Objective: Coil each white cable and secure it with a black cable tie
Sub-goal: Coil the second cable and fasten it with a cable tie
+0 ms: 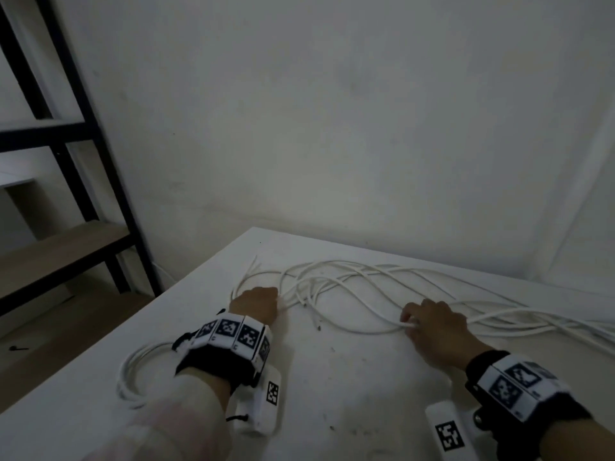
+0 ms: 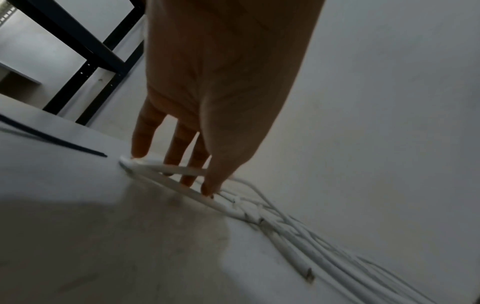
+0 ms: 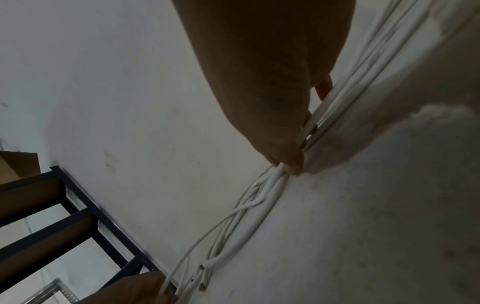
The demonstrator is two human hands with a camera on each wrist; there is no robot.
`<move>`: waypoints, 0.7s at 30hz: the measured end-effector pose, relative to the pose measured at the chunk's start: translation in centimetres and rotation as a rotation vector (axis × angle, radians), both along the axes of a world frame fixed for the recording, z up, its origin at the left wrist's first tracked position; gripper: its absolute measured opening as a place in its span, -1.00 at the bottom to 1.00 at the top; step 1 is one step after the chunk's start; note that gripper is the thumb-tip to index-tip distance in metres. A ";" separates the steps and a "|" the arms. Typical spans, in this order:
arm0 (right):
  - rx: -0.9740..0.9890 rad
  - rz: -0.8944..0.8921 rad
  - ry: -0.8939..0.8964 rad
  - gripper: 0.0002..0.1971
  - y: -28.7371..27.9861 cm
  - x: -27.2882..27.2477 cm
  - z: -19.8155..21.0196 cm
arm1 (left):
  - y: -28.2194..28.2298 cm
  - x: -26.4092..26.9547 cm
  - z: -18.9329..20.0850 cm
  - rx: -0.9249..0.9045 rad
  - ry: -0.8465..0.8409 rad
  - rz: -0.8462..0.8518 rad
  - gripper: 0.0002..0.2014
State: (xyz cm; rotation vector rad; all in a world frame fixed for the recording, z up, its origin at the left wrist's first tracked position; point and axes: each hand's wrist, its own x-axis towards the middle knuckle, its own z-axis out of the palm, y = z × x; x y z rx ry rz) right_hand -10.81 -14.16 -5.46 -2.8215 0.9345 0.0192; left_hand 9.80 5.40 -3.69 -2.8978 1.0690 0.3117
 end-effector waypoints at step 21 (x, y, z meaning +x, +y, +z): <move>0.062 0.042 -0.694 -0.71 0.6 -6.7 8.6 | -2.5 -13.6 10.8 -1.095 0.063 -0.485 -0.74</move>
